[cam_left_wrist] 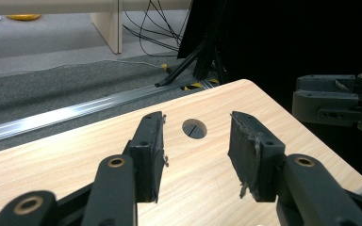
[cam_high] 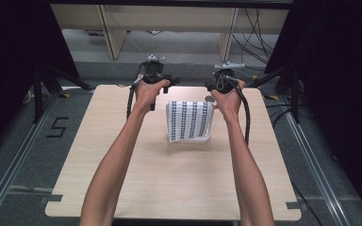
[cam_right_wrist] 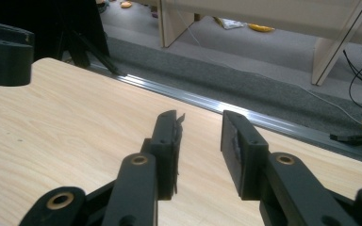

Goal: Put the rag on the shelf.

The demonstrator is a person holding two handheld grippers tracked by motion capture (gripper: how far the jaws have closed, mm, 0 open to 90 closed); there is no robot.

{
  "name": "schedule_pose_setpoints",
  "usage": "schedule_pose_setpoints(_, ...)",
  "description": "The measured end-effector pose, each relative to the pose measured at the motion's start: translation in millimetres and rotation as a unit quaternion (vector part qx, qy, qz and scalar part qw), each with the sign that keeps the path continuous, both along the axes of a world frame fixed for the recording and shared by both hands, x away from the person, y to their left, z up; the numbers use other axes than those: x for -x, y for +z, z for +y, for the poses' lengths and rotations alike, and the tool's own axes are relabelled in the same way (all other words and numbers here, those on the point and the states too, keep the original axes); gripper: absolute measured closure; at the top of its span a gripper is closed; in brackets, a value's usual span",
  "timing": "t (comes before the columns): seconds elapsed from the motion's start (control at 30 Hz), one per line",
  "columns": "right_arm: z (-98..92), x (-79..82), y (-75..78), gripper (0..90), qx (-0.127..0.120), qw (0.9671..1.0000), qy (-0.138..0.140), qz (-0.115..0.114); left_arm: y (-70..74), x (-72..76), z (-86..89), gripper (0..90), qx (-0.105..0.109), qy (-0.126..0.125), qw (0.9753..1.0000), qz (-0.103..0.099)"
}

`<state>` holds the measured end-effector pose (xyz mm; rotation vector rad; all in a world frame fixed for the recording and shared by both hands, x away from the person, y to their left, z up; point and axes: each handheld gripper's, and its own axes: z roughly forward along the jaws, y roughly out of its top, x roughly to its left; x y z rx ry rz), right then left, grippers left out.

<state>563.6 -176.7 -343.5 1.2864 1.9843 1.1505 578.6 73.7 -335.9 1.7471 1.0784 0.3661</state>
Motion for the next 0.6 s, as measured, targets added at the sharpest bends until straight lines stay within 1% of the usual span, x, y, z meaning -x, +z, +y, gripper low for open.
schedule_pose_setpoints(0.07, -2.6, 1.3, 1.3, 66.5, 0.003, 1.0000, -0.001, -0.002, 1.7, 2.1, 2.6, 54.5, -0.003, -0.002, 1.0000, 0.000)
schedule_pose_setpoints(0.1, -5.1, 2.0, 2.6, 66.3, 0.006, 1.0000, 0.001, -0.006, 1.9, 2.9, 3.5, 54.4, -0.001, -0.002, 1.0000, -0.002)
schedule_pose_setpoints(0.13, -6.0, 2.8, 3.7, 65.9, 0.000, 1.0000, 0.001, -0.005, 2.3, 4.2, 4.9, 54.3, 0.002, -0.003, 1.0000, -0.003)
schedule_pose_setpoints(0.23, -10.7, 7.1, 9.0, 65.1, -0.003, 1.0000, -0.002, -0.003, 3.2, 7.4, 8.2, 53.5, 0.000, -0.006, 1.0000, -0.004)
schedule_pose_setpoints(0.27, -12.1, 7.1, 9.7, 64.8, -0.001, 1.0000, -0.001, -0.008, 3.7, 8.9, 9.7, 53.2, 0.002, -0.007, 1.0000, -0.003)
schedule_pose_setpoints(0.3, -15.6, 8.7, 11.6, 63.8, -0.006, 0.9999, 0.006, -0.009, 3.8, 9.6, 10.8, 52.5, 0.003, -0.009, 1.0000, -0.003)
schedule_pose_setpoints(0.4, -18.6, 11.2, 13.0, 63.2, -0.005, 0.9999, 0.005, -0.011, 4.6, 13.9, 15.4, 51.7, 0.006, -0.015, 0.9999, -0.001)
schedule_pose_setpoints(0.47, -22.0, 12.4, 12.7, 62.4, -0.010, 0.9998, 0.010, -0.012, 5.0, 16.4, 17.6, 51.2, 0.008, -0.018, 0.9998, -0.001)
schedule_pose_setpoints(0.53, -25.1, 14.4, 11.9, 61.8, -0.015, 0.9998, 0.010, -0.007, 5.7, 20.0, 20.5, 50.1, 0.010, -0.023, 0.9997, -0.001)
schedule_pose_setpoints(0.6, -28.0, 16.3, 10.3, 61.2, -0.019, 0.9997, 0.011, -0.009, 6.2, 24.2, 24.6, 49.4, 0.013, -0.025, 0.9996, -0.002)
